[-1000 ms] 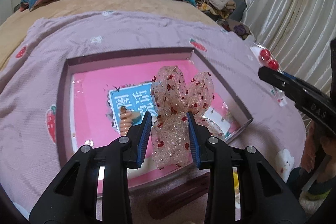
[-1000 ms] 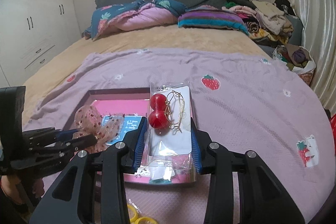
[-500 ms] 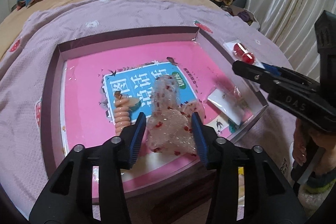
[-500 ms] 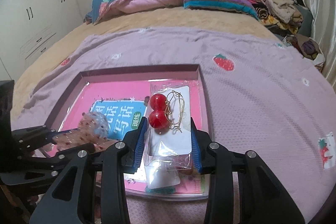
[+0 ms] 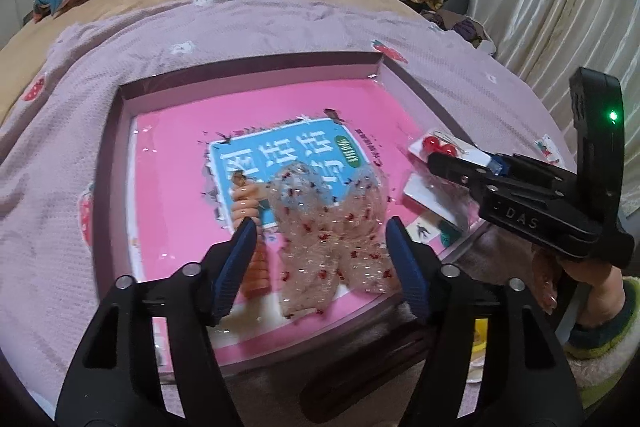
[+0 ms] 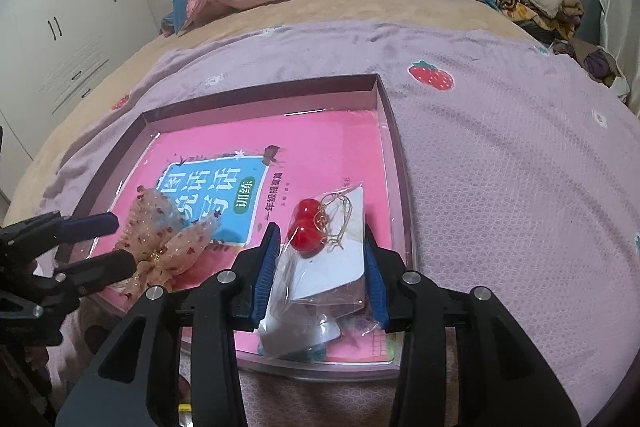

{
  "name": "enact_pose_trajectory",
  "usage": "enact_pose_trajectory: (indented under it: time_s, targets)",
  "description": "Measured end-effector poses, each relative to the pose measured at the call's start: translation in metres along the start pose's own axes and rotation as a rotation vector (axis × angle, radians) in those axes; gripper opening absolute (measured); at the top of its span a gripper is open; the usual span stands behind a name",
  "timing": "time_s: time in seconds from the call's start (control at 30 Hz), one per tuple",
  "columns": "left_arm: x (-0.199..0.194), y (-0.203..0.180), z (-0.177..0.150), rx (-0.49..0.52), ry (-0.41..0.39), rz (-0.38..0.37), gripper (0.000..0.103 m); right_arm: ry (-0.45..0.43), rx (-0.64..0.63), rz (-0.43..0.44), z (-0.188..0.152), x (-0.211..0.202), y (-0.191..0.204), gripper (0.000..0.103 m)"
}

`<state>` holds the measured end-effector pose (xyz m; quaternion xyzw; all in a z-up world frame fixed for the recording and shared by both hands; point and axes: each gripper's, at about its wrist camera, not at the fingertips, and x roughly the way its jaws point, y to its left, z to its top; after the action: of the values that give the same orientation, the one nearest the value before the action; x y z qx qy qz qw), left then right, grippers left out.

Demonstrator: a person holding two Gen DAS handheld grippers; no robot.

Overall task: Organize jewelry
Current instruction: 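Carry both items to the tray and release the bow from the left tool, then lower the cherry earring packet into the tray and open the right tool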

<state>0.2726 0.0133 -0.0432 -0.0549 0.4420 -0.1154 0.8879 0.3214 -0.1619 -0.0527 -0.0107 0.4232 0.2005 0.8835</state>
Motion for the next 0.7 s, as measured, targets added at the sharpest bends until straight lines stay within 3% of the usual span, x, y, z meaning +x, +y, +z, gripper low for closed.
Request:
enact_pose_trajectory:
  time_s: [0.1, 0.3, 0.7]
  targets:
    - [-0.003, 0.004, 0.001, -0.015, -0.006, 0.002, 0.06, 0.002, 0.003, 0.013, -0.001, -0.001, 0.0, 0.039]
    - [-0.015, 0.006, 0.004, -0.025, -0.036, 0.013, 0.071, -0.014, 0.026, 0.015, 0.001, -0.009, -0.006, 0.043]
    - [-0.035, 0.013, 0.01, -0.052, -0.093, 0.052, 0.093, -0.084, 0.022, 0.018, 0.005, -0.037, 0.001, 0.079]
